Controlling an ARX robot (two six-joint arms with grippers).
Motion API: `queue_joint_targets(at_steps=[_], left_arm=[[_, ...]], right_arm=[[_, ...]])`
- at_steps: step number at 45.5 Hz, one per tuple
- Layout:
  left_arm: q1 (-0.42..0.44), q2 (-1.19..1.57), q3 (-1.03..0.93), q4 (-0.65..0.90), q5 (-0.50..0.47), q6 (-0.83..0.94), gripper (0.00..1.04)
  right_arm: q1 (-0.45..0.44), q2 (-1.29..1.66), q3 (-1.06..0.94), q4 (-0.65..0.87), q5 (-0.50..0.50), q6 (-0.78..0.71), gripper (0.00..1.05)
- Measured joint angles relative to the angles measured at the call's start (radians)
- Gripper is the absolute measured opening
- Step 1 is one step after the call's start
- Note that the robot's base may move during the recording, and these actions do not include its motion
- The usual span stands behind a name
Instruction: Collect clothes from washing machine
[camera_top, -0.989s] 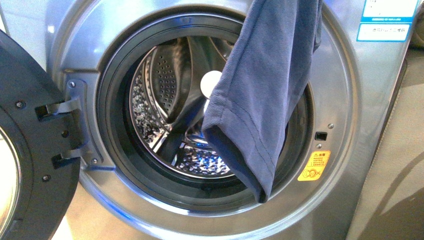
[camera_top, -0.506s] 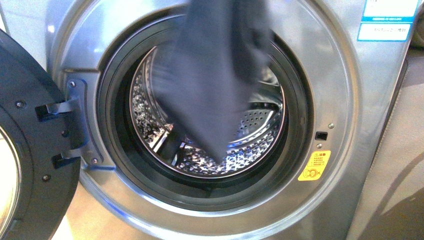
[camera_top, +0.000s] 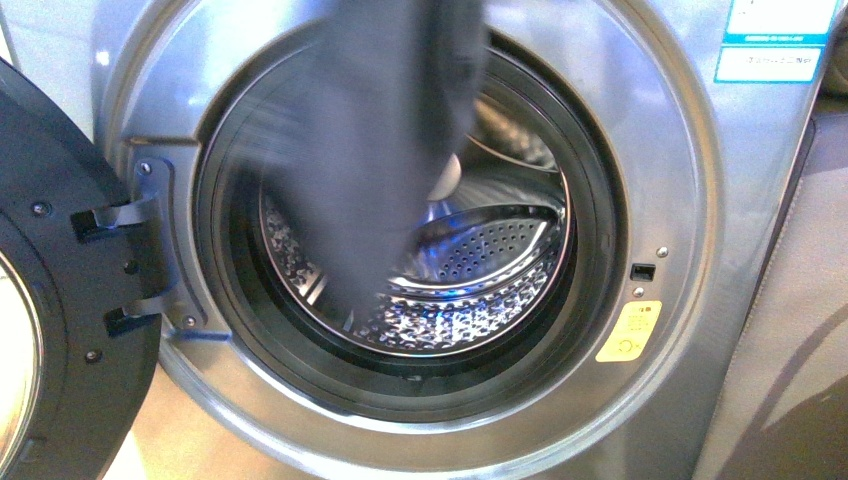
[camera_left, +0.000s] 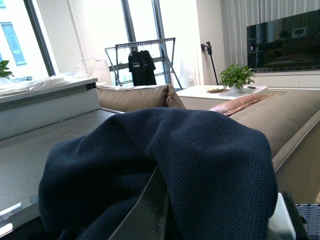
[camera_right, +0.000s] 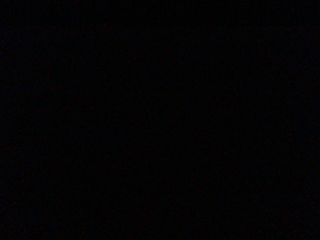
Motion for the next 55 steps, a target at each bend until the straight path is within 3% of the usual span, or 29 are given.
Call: queue_joint_targets(at_steps=[5,15,20,28,35,42,44,55], left_arm=[[0.0,0.001,0.0,0.0,-0.002,0.0,0.12],[0.0,0.001,0.003,0.0,-0.001,0.0,0.12],[0.0,0.001,0.004,0.0,0.002,0.0,0.12],[0.0,0.001,0.008,0.0,0.006,-0.004,0.43],[0.0,0.0,0.009,0.0,0.009,-0.004,0.66],[-0.001,0.0,0.009,0.0,0.014,-0.004,0.97],[-0.001,0.0,0.009,0.0,0.015,-0.004,1.0],[-0.002,-0.002,0.01,0.001,0.015,-0.004,0.98]], right_arm=[[-0.007,0.009,-0.001,0.051,0.011,-0.003,0.96],[-0.001,0.0,-0.009,0.094,0.019,-0.006,0.67],[0.007,-0.016,-0.01,0.09,0.034,-0.006,0.44],[-0.008,-0.061,-0.01,0.074,0.044,0.008,0.15],[-0.057,-0.108,-0.01,0.05,0.043,0.024,0.12],[-0.214,-0.204,-0.01,0.017,-0.013,0.101,0.12],[-0.251,-0.221,-0.01,0.012,-0.03,0.121,0.12],[-0.576,-0.292,0.031,-0.01,-0.219,0.291,0.12]])
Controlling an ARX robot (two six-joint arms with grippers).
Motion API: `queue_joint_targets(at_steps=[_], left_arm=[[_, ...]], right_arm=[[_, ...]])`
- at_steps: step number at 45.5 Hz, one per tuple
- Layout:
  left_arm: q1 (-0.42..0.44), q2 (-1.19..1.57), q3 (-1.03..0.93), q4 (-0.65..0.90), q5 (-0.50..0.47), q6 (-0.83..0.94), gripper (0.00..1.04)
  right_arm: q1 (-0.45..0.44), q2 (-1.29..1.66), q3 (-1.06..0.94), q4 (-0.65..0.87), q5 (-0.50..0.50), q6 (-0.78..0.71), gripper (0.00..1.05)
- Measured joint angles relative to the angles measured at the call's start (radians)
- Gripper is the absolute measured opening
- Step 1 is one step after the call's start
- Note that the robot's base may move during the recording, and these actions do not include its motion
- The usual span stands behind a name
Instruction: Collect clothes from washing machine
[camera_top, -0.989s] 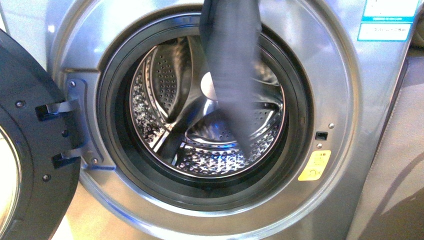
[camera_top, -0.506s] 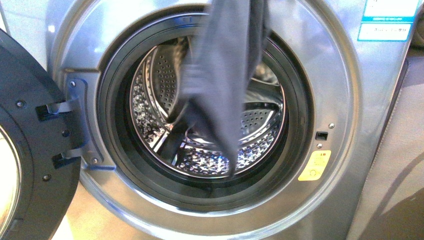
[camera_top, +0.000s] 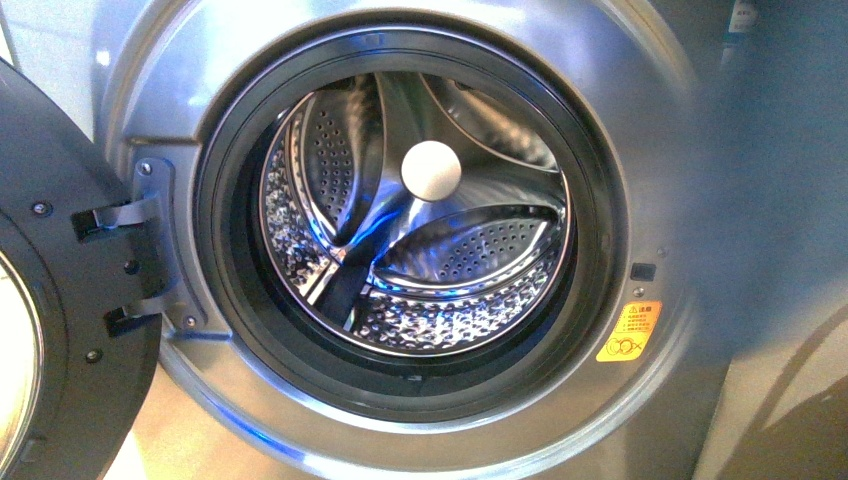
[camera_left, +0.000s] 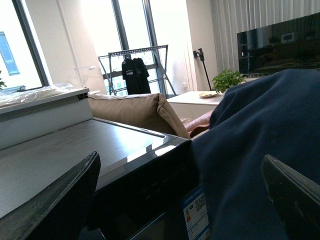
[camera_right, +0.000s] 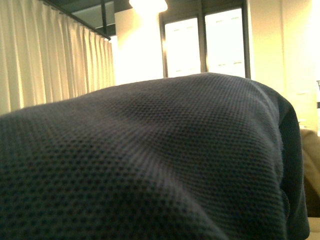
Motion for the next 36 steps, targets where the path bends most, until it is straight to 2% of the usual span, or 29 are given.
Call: queue_joint_targets(at_steps=[7,14,20,27,36], left_arm=[[0.0,0.0,0.001,0.0,-0.002,0.0,0.98],[0.0,0.0,0.001,0.0,-0.002,0.0,0.98],[0.0,0.0,0.001,0.0,-0.002,0.0,0.98],[0.0,0.0,0.001,0.0,-0.002,0.0,0.98],[0.0,0.0,0.001,0.0,-0.002,0.0,0.98]], right_arm=[[-0.267,-0.018,0.049,0.01,-0.167,0.148,0.12],[-0.606,-0.019,0.064,0.121,-0.376,0.348,0.12],[-0.826,-0.007,0.041,0.18,-0.507,0.446,0.12],[-0.983,0.025,-0.04,0.176,-0.613,0.465,0.12],[-1.07,0.079,-0.204,0.063,-0.662,0.423,0.12]])
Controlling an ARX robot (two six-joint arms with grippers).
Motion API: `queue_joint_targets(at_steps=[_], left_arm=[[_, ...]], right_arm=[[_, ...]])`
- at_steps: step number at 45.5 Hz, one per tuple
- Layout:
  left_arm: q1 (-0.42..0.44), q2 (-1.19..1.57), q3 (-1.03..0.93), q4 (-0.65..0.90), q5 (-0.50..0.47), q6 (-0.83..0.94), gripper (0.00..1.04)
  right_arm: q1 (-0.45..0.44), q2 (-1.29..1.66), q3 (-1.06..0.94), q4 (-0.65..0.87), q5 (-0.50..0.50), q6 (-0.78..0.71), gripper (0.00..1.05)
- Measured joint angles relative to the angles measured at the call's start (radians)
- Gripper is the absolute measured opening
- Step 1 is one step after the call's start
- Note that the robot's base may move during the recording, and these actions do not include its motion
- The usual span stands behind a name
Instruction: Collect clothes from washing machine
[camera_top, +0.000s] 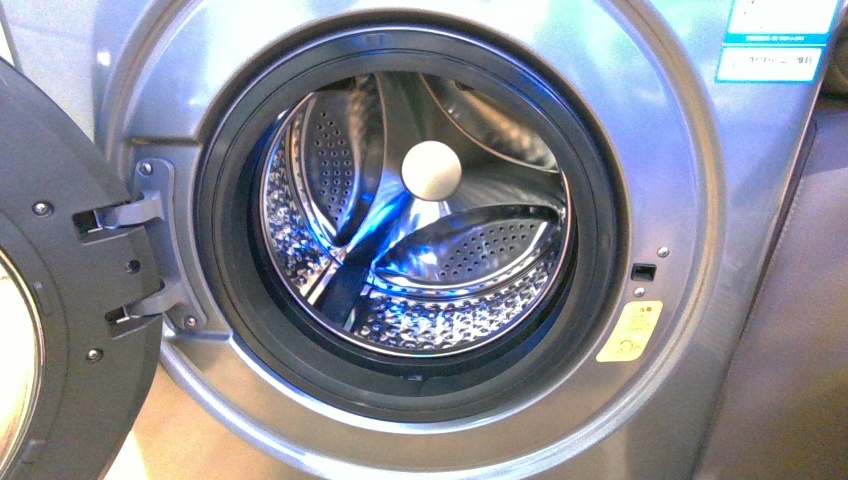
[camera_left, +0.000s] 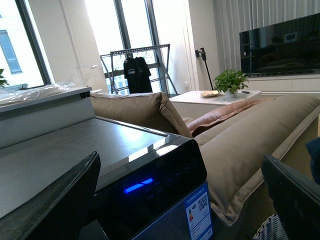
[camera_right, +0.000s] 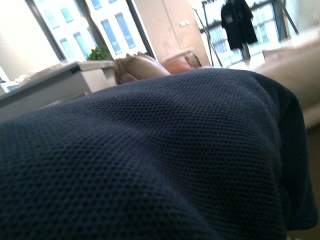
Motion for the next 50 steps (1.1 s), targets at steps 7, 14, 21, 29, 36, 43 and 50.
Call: queue_joint_targets(at_steps=[7,14,21,29,36,43,50], left_arm=[[0.0,0.0,0.0,0.0,0.0,0.0,0.98],[0.0,0.0,0.0,0.0,0.0,0.0,0.98],[0.0,0.0,0.0,0.0,0.0,0.0,0.98],[0.0,0.0,0.0,0.0,0.0,0.0,0.98],[0.0,0.0,0.0,0.0,0.0,0.0,0.98],[0.0,0.0,0.0,0.0,0.0,0.0,0.98],[0.0,0.0,0.0,0.0,0.0,0.0,0.98]], right_arm=[[-0.013,0.0,-0.175,-0.147,-0.029,-0.107,0.12],[-0.009,0.006,-0.322,-0.364,-0.021,-0.235,0.25],[0.002,0.051,-0.424,-0.46,0.03,-0.309,0.48],[0.046,0.069,-0.466,-0.441,0.064,-0.262,0.74],[0.116,-0.013,-0.49,-0.406,0.042,-0.188,0.98],[0.284,-0.293,-0.52,-0.2,0.132,-0.108,0.97],[0.544,-0.524,-0.517,-0.161,0.338,-0.171,0.97]])
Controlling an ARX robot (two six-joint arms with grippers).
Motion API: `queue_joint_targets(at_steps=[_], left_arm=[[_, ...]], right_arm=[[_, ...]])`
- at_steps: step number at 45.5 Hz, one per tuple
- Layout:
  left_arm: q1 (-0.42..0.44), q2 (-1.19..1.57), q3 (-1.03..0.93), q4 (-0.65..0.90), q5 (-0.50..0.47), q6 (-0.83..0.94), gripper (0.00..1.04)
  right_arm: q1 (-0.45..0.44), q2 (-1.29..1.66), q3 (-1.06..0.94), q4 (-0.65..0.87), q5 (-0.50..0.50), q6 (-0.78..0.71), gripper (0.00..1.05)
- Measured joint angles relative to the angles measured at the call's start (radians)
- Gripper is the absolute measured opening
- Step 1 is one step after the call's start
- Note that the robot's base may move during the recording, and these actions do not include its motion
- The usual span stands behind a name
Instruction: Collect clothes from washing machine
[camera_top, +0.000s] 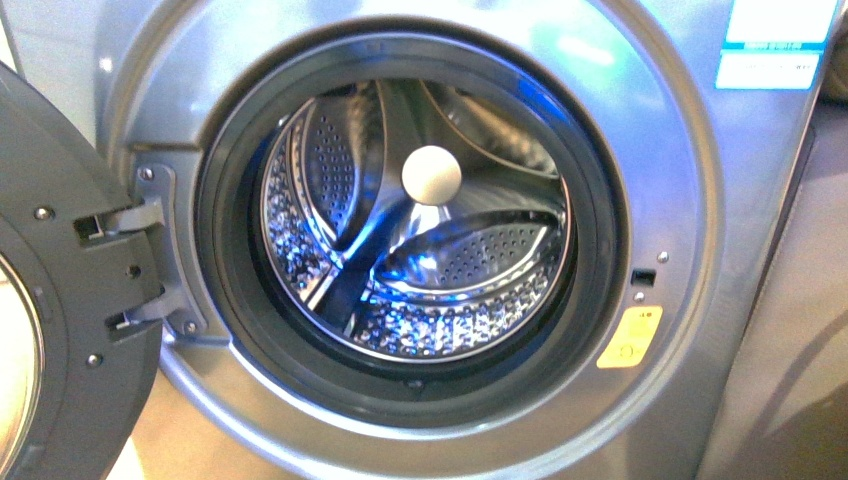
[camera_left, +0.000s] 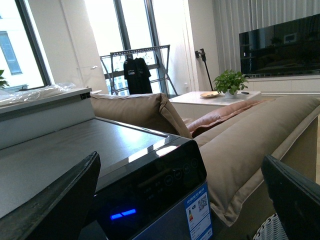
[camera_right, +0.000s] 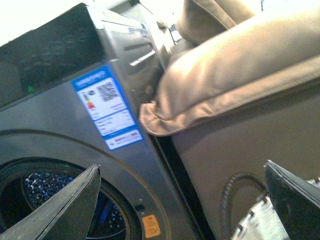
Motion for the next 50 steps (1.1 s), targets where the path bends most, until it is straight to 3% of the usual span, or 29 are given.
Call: queue_joint_targets(at_steps=[6,11,14,17,24,25,28,31,33,37,43,50], left_arm=[[0.0,0.0,0.0,0.0,0.0,0.0,0.98],[0.0,0.0,0.0,0.0,0.0,0.0,0.98],[0.0,0.0,0.0,0.0,0.0,0.0,0.98],[0.0,0.0,0.0,0.0,0.0,0.0,0.98],[0.0,0.0,0.0,0.0,0.0,0.0,0.98],[-0.006,0.003,0.008,-0.014,-0.035,-0.008,0.98],[-0.034,-0.009,0.04,-0.2,-0.323,-0.077,0.87],[-0.006,-0.125,-0.154,-0.267,-0.631,-0.155,0.73],[0.02,-0.199,-0.279,-0.222,-0.686,-0.173,0.66],[0.098,-0.384,-0.556,-0.104,-0.663,-0.199,0.5],[0.209,-0.581,-0.898,0.022,-0.58,-0.215,0.27],[0.293,-0.713,-1.14,0.107,-0.486,-0.224,0.03]], right_arm=[[0.321,-0.121,-0.049,-0.025,0.266,-0.129,0.97],[0.473,-0.187,-0.104,-0.029,0.426,-0.214,0.96],[0.586,-0.243,-0.089,-0.207,0.582,-0.311,0.87],[0.655,-0.294,-0.098,-0.34,0.64,-0.383,0.76],[0.676,-0.342,-0.179,-0.353,0.661,-0.46,0.51],[0.676,-0.348,-0.192,-0.349,0.66,-0.464,0.48],[0.677,-0.369,-0.229,-0.336,0.66,-0.473,0.35],[0.678,-0.393,-0.261,-0.323,0.66,-0.479,0.23],[0.678,-0.401,-0.274,-0.319,0.664,-0.48,0.16],[0.678,-0.422,-0.309,-0.307,0.663,-0.485,0.01],[0.678,-0.448,-0.348,-0.295,0.663,-0.486,0.02],[0.678,-0.469,-0.378,-0.286,0.663,-0.486,0.02]])
